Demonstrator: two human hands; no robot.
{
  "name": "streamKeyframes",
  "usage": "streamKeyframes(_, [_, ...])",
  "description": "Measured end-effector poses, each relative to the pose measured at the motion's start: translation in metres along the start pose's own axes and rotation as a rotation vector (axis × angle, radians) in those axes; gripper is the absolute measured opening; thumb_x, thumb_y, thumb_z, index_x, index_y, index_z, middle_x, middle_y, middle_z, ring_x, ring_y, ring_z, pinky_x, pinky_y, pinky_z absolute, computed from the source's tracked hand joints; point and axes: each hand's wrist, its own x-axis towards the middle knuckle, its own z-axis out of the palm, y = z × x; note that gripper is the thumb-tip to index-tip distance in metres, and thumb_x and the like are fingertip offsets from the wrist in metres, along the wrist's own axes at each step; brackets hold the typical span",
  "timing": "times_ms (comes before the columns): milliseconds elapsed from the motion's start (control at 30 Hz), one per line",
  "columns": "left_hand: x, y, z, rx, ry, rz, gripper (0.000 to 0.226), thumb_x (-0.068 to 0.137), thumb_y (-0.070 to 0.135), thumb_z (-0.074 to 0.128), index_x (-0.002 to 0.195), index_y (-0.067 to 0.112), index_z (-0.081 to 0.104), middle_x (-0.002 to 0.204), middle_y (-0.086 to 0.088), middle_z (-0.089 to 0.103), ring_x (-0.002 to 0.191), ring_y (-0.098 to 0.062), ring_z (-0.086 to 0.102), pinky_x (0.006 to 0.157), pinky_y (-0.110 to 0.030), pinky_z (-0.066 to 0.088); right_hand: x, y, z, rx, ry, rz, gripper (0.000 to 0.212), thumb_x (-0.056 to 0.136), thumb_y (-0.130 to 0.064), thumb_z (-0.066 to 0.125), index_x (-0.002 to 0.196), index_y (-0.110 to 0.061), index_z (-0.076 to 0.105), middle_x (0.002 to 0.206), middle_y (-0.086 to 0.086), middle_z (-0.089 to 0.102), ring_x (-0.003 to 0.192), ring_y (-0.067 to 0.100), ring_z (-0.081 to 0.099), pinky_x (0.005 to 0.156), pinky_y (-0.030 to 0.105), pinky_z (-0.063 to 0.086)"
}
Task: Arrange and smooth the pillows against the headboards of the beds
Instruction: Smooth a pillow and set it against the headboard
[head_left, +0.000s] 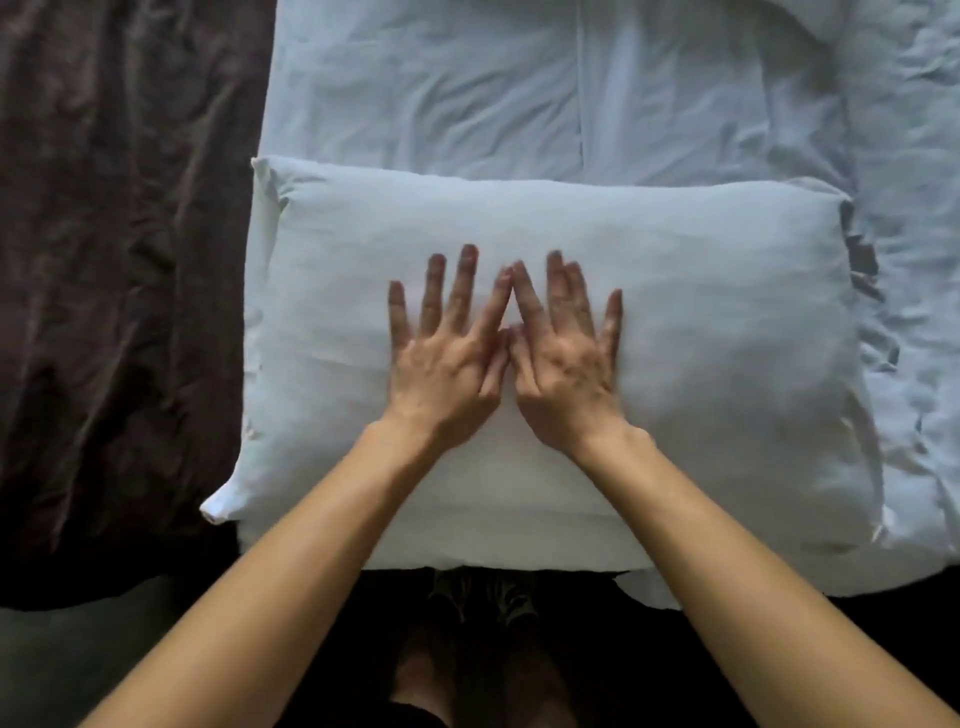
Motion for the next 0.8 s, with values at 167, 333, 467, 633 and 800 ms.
streamKeyframes(167, [0.022,-0.062,0.033,0.109,-0.128,-0.191,0.061,0.098,0.070,0.015,0.155,0.055,-0.002,0.169,0.005,-0.015,0.155,-0.026,-0.016,0.121,-0.061,-0.008,0.020,0.101,0.002,-0.188,-0.138,0.182,0.068,0.094,-0.074,0.016,0.156,-0.050,0.001,0.169,0.004,-0.010,0.154,0.017,-0.014,0.122,0.053,-0.010])
streamKeyframes(333, [0.044,-0.103,0.012,0.037,-0.239,-0.499,0.059,0.096,0.066,0.006,0.153,0.057,-0.004,0.169,0.006,-0.013,0.154,-0.032,-0.013,0.115,-0.068,-0.011,0.044,0.170,-0.033,-0.239,-0.239,0.598,0.079,0.087,-0.079,0.001,0.157,-0.045,0.005,0.169,0.006,-0.007,0.154,0.022,-0.010,0.117,0.064,-0.012])
streamKeyframes(467, [0.127,-0.051,0.006,-0.084,-0.218,-0.263,0.065,0.093,0.068,0.012,0.156,0.051,0.007,0.170,0.006,0.003,0.156,-0.026,-0.003,0.117,-0.063,-0.011,0.122,0.100,-0.018,-0.078,-0.171,0.226,0.065,0.097,-0.066,0.024,0.156,-0.039,0.024,0.168,0.009,0.013,0.155,0.024,0.008,0.120,0.058,-0.007])
streamKeyframes(633, [0.201,-0.085,0.026,-0.004,-0.406,-0.207,0.073,0.090,0.075,0.012,0.151,0.042,0.038,0.163,0.003,0.032,0.153,-0.023,0.020,0.122,-0.057,0.003,0.174,0.143,0.001,-0.147,-0.460,0.277,0.082,0.085,-0.080,0.006,0.154,-0.041,0.029,0.164,0.000,0.027,0.153,0.021,0.016,0.121,0.055,-0.005])
streamKeyframes(800, [0.221,-0.170,0.047,0.005,-0.429,-0.433,0.077,0.087,0.079,0.015,0.144,0.041,0.050,0.155,-0.002,0.047,0.145,-0.027,0.039,0.121,-0.053,0.014,0.181,0.261,-0.010,-0.237,-0.442,0.547,0.071,0.087,-0.074,0.009,0.151,-0.051,0.026,0.165,-0.010,0.025,0.151,0.024,0.020,0.117,0.063,-0.001])
